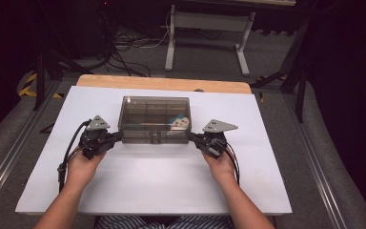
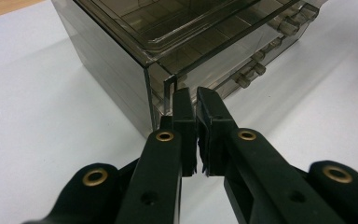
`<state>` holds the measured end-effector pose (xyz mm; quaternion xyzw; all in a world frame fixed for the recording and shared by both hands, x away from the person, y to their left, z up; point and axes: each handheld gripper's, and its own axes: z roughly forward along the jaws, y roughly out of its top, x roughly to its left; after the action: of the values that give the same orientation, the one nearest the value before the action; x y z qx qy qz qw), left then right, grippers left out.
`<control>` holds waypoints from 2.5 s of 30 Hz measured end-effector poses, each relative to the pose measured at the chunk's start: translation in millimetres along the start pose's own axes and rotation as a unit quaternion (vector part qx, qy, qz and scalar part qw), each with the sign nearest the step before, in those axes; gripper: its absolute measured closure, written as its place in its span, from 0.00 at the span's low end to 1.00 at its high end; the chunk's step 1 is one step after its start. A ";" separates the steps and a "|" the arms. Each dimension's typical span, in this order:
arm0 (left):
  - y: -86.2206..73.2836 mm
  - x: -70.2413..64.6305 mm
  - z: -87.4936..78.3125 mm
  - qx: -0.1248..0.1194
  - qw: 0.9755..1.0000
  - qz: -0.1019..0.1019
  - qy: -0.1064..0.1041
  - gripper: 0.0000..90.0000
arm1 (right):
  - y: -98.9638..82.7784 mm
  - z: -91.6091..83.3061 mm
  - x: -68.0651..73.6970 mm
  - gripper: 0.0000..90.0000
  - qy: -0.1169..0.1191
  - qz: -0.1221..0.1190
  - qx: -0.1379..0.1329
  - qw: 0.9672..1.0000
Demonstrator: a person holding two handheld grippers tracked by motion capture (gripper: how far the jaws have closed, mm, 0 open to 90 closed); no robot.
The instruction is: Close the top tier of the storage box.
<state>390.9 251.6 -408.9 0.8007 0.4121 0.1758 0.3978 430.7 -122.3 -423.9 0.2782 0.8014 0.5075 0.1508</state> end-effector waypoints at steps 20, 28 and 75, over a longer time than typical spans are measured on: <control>2.2 2.6 4.8 -0.006 1.000 -0.008 0.022 0.96 | 3.1 8.8 6.7 1.00 -0.055 0.013 -0.003 0.998; 3.7 1.1 5.8 -0.007 1.000 -0.006 0.030 0.96 | 5.1 13.6 12.2 1.00 -0.062 0.013 -0.005 0.998; 1.1 -19.4 -27.3 -0.077 0.990 0.030 -0.117 0.10 | 4.7 -63.6 1.1 0.16 0.057 -0.012 -0.068 0.996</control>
<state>363.1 249.2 -390.2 0.7948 0.3231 0.1239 0.4986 397.9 -166.5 -391.7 0.2284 0.7759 0.5735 0.1298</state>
